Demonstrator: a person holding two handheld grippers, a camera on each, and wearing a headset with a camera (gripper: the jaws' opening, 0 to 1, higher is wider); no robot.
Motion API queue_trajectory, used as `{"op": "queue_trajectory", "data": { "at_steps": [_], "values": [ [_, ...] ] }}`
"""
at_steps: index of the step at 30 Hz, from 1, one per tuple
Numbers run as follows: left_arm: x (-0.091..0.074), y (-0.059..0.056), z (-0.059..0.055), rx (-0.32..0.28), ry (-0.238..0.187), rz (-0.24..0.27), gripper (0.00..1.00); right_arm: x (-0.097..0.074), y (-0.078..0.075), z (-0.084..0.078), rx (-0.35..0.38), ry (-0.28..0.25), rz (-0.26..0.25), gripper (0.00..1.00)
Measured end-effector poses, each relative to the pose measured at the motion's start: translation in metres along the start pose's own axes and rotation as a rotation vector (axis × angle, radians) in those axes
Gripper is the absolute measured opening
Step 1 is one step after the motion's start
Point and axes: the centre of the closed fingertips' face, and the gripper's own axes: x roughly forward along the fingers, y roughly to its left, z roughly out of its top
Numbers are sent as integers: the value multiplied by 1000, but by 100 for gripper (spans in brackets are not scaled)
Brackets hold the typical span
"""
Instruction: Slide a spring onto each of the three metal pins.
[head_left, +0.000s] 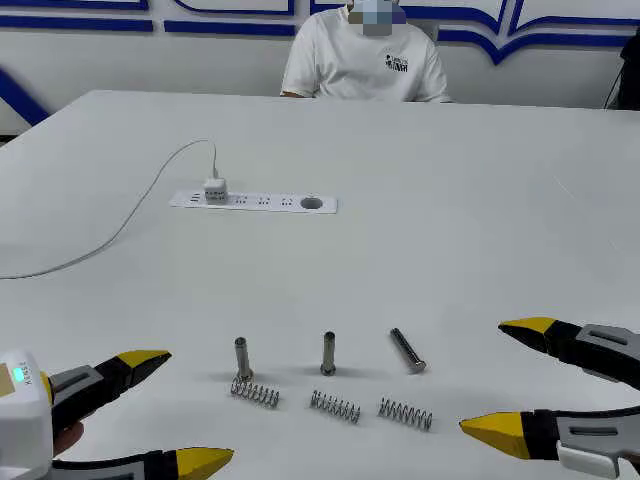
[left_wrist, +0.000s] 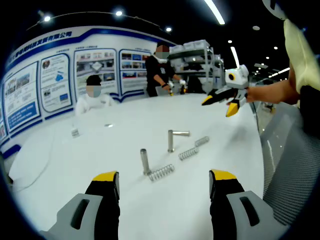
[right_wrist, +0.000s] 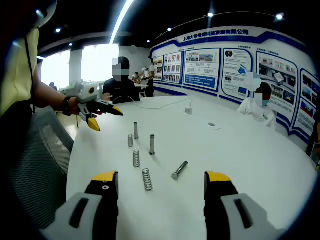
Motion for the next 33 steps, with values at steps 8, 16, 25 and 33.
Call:
{"op": "queue_trajectory", "data": {
  "at_steps": [8,16,25,33],
  "values": [
    [1,-2,1,2,-4,3,74,2,2,2,8,-2,2,70],
    [2,-2,1,-2,-7,3,74,4,1,6,9,-1,-2,69],
    [3,-2,2,0,-11,5,74,3,1,4,14,6,-11,69],
    [2,0,3,3,-15,9,74,2,2,5,18,9,-19,68]
  ]
}}
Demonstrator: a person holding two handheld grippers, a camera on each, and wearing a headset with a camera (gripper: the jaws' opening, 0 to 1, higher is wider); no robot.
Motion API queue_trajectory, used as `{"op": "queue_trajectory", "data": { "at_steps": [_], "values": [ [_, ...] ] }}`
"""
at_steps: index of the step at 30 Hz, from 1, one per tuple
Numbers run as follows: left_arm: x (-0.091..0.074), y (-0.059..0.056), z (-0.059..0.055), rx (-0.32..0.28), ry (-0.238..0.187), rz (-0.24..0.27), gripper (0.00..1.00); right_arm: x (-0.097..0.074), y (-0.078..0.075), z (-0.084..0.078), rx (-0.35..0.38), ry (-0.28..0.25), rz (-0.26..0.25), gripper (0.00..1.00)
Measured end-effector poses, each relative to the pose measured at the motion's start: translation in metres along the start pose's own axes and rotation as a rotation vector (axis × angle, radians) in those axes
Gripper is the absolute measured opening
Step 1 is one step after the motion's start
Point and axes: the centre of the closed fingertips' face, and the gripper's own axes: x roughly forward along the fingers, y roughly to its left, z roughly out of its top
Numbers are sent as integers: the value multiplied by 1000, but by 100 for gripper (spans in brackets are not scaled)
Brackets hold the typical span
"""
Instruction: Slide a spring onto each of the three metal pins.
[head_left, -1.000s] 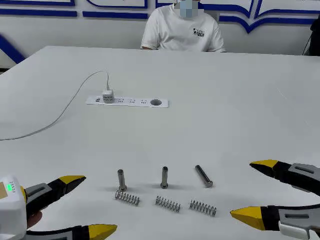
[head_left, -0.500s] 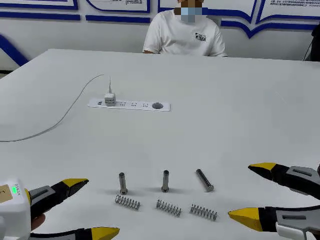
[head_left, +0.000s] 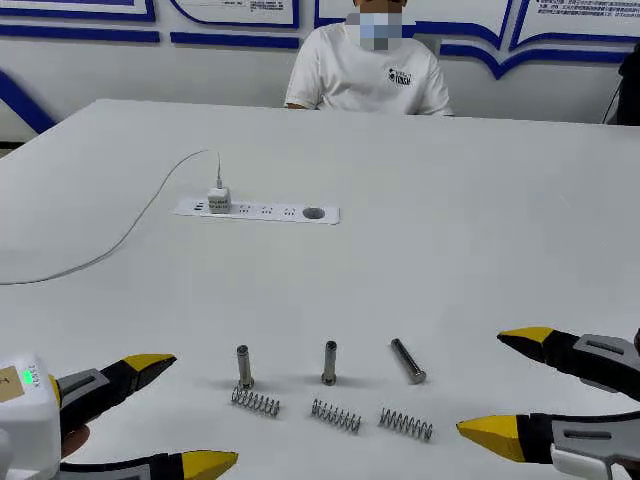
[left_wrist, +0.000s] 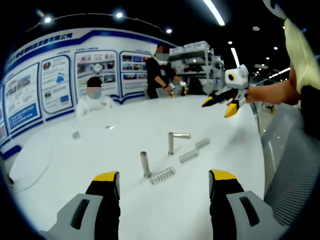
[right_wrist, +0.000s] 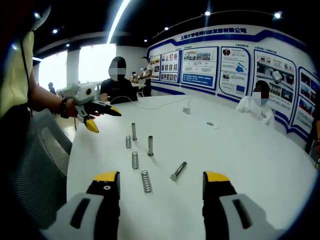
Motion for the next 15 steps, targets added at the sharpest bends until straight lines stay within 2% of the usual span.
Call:
{"op": "queue_trajectory", "data": {
  "at_steps": [15],
  "values": [
    [0,1,0,-2,-6,3,74,0,0,1,4,7,-8,67]
  ]
}}
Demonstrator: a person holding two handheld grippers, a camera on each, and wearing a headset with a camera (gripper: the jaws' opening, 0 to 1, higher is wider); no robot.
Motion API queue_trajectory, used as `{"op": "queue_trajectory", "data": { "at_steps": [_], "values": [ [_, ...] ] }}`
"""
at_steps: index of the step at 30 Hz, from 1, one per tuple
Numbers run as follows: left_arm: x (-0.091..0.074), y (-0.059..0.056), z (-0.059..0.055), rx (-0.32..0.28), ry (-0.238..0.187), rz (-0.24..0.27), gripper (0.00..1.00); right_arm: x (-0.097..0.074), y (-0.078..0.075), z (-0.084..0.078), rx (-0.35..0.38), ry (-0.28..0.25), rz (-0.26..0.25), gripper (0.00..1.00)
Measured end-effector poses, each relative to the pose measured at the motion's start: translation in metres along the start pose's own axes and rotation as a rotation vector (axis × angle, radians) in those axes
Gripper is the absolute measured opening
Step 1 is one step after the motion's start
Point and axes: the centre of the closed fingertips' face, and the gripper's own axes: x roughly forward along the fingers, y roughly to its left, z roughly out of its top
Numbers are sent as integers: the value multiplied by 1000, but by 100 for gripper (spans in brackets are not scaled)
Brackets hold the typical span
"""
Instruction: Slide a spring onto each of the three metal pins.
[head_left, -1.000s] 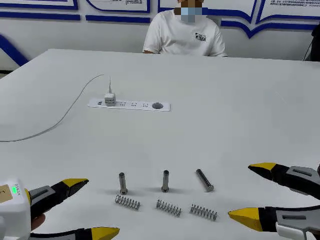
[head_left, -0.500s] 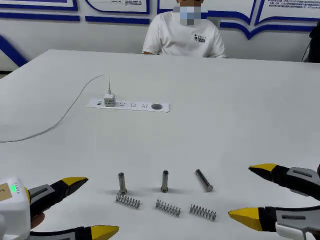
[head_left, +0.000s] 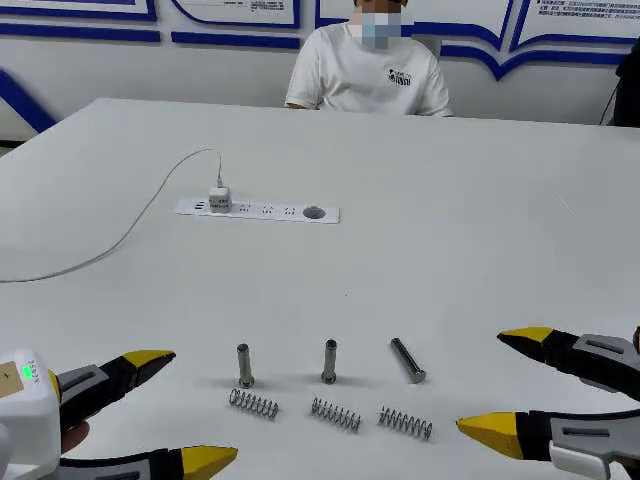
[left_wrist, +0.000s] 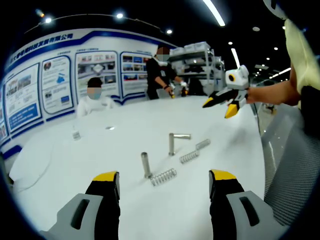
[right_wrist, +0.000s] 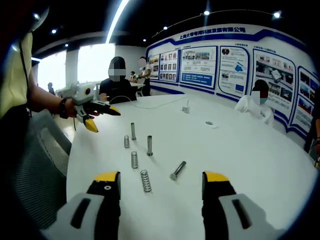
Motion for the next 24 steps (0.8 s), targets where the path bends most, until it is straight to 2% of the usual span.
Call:
{"op": "queue_trajectory", "data": {
  "at_steps": [11,21,24],
  "values": [
    [0,0,0,-1,0,-1,74,12,-7,1,10,24,1,64],
    [1,-1,0,-2,-2,-4,74,43,-22,9,23,66,3,57],
    [1,-2,1,-2,-3,-4,74,53,-26,8,24,97,-4,53]
  ]
}}
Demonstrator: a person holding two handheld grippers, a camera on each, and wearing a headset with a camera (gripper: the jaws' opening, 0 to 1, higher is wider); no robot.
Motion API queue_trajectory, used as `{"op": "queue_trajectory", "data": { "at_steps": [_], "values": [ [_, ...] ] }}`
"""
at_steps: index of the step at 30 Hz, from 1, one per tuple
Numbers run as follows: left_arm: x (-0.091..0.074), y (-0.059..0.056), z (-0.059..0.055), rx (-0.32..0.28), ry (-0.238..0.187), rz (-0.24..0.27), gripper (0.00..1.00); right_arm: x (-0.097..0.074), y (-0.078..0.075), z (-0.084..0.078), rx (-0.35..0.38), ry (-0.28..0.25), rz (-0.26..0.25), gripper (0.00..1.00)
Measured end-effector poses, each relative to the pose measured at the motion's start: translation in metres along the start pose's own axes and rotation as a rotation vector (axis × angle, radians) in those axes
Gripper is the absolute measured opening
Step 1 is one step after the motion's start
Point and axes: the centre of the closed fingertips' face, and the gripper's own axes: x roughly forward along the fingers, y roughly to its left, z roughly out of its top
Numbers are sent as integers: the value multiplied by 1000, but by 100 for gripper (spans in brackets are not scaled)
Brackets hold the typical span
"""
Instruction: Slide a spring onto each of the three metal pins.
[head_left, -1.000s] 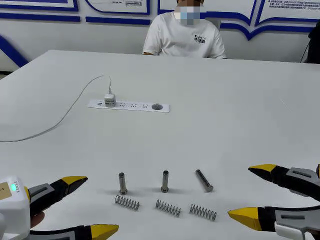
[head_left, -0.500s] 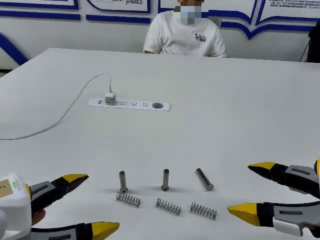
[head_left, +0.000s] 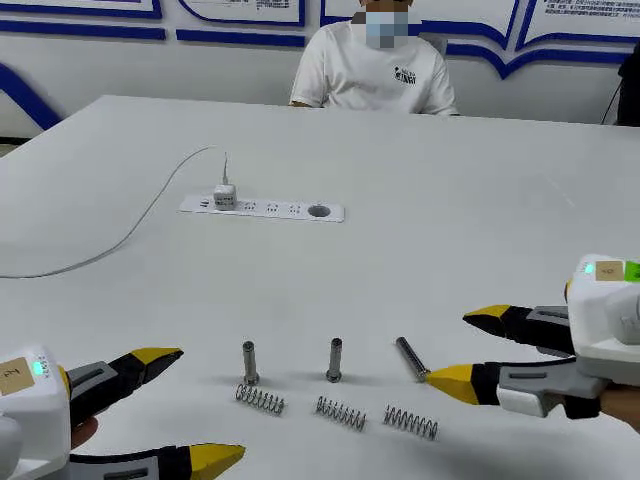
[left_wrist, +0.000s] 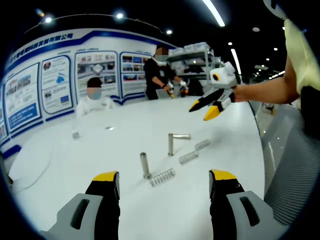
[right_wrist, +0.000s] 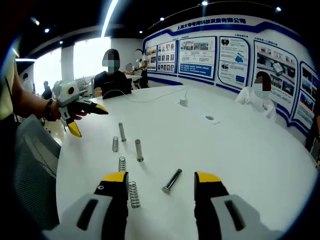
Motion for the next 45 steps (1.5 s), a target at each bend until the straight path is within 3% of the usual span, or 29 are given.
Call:
{"op": "queue_trajectory", "data": {
  "at_steps": [4,10,22,45],
  "values": [
    [0,0,0,-1,1,-1,74,13,-8,-1,4,48,-30,46],
    [0,-1,0,-1,1,-2,74,29,-22,-7,68,102,-93,36],
    [3,-4,-1,-4,5,-8,73,62,-30,-31,154,200,-134,25],
    [1,-1,-8,-16,8,-2,72,81,-38,-45,241,257,-204,14]
  ]
}}
